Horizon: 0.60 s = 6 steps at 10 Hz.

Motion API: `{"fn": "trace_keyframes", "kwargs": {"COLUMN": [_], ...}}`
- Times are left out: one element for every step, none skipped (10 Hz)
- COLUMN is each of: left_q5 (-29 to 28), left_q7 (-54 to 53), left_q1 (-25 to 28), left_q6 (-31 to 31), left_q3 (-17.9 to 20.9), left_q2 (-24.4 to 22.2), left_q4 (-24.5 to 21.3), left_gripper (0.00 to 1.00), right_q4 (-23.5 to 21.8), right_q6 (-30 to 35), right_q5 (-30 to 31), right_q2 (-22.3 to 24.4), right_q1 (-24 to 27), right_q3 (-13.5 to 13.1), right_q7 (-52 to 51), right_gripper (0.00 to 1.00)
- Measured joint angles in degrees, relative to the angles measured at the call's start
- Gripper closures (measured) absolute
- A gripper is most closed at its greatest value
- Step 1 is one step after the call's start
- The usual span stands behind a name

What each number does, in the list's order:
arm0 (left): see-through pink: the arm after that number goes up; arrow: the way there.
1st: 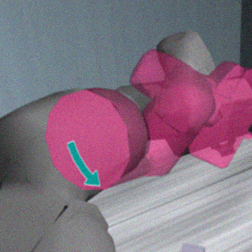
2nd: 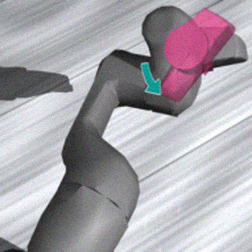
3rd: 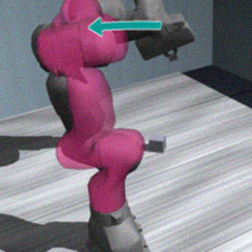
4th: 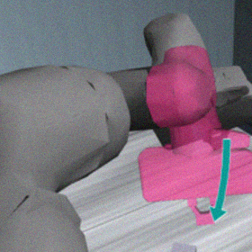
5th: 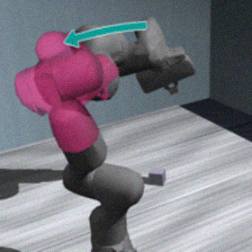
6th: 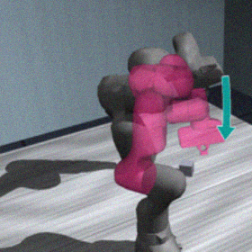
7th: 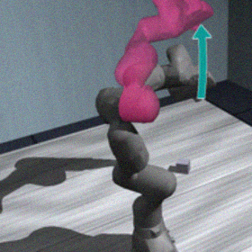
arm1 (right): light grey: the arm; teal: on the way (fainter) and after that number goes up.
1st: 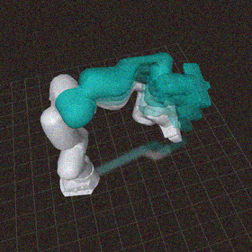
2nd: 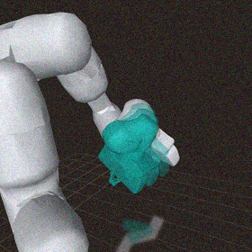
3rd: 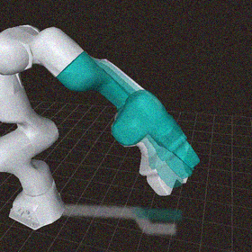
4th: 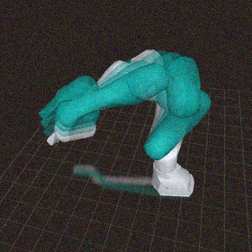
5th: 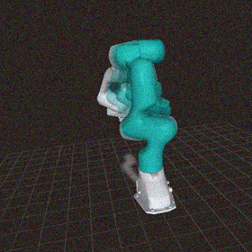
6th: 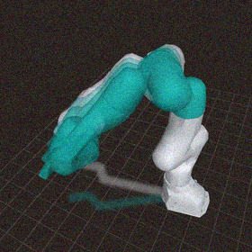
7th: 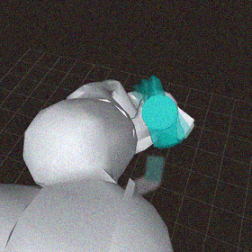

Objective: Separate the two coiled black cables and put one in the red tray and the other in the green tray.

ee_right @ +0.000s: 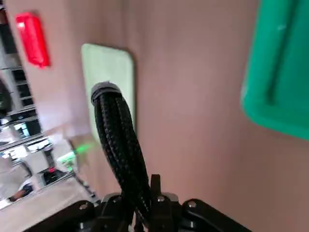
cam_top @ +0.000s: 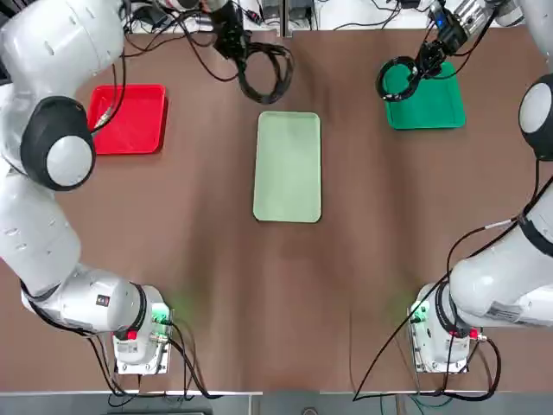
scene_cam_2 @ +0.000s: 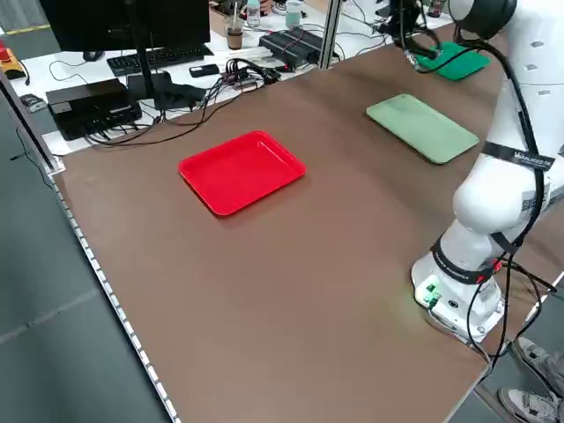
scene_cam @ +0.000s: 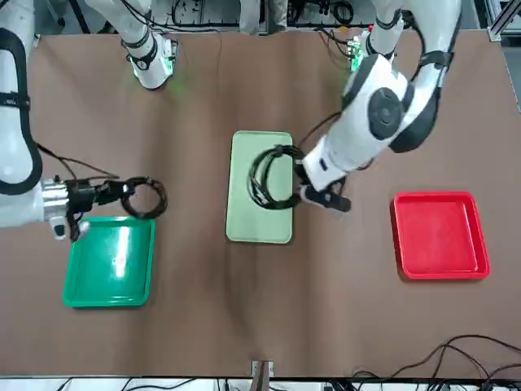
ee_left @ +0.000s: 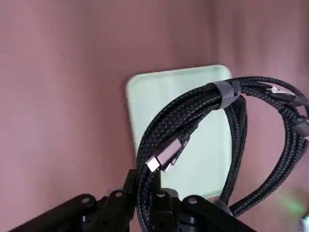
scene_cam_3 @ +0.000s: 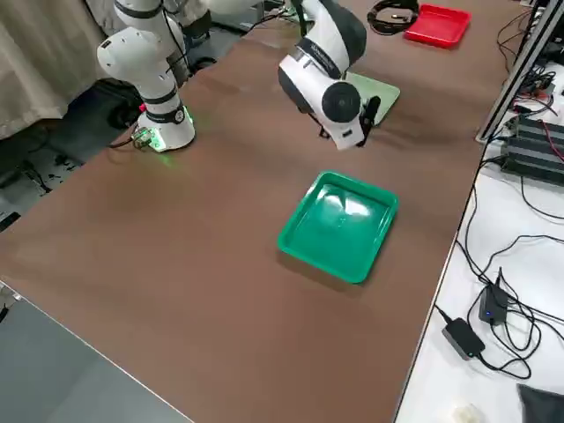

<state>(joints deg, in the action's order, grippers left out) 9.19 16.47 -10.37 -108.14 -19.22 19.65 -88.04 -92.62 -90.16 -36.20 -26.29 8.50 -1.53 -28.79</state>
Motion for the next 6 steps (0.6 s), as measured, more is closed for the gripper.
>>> {"fn": "trace_keyframes", "kwargs": {"left_q5": [0.0, -0.03, -0.04, -0.08, -0.1, -0.11], "left_q7": [-2.86, -4.57, -5.37, -6.14, -7.31, -9.49], "left_q1": [0.12, 0.12, 0.11, 0.3, 0.69, 1.04], "left_q6": [0.0, 0.03, 0.04, 0.03, -0.12, -0.85], "left_q3": [2.8, 5.6, 9.14, 12.67, 16.02, 18.81], "left_q2": [-1.46, -2.31, -2.62, -2.64, -2.66, -2.68], "left_q4": [-1.38, -2.2, -2.78, -3.42, -4.5, -6.05], "left_gripper": [0.85, 0.85, 0.85, 0.85, 0.85, 0.85], "right_q4": [0.95, 1.75, 2.73, 3.65, 4.3, 4.7], "right_q6": [-2.67, -4.78, -6.28, -7.67, -9.03, -10.05], "right_q5": [1.17, 1.47, 1.5, 1.5, 1.52, 1.53], "right_q2": [-2.19, -5.03, -8.2, -10.91, -12.76, -13.93], "right_q1": [1.58, 3.69, 5.66, 6.9, 7.3, 7.43], "right_q3": [-0.03, -0.09, -0.13, -0.13, -0.12, -0.12], "right_q7": [-3.67, -8.66, -12.59, -15.07, -16.47, -16.99], "right_gripper": [0.84, 0.84, 0.84, 0.84, 0.84, 0.84]}}
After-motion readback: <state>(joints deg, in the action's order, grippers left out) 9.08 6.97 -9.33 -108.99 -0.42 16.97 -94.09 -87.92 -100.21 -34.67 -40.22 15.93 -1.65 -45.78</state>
